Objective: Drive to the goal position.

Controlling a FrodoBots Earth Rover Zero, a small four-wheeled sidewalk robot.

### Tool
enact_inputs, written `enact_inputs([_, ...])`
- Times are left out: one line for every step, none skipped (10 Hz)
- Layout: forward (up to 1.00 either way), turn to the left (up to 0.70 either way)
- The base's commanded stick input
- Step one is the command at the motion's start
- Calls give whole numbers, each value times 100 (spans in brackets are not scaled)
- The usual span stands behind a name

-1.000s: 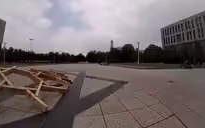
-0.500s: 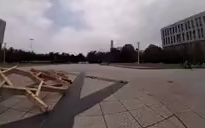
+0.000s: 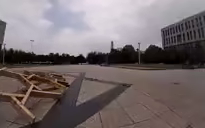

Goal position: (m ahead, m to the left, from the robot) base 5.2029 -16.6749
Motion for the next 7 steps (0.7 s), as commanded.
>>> enact_inputs([51, 0])
enact_inputs([51, 0])
enact_inputs([51, 0])
enact_inputs([51, 0])
enact_inputs([51, 0])
enact_inputs([51, 0])
enact_inputs([49, 0])
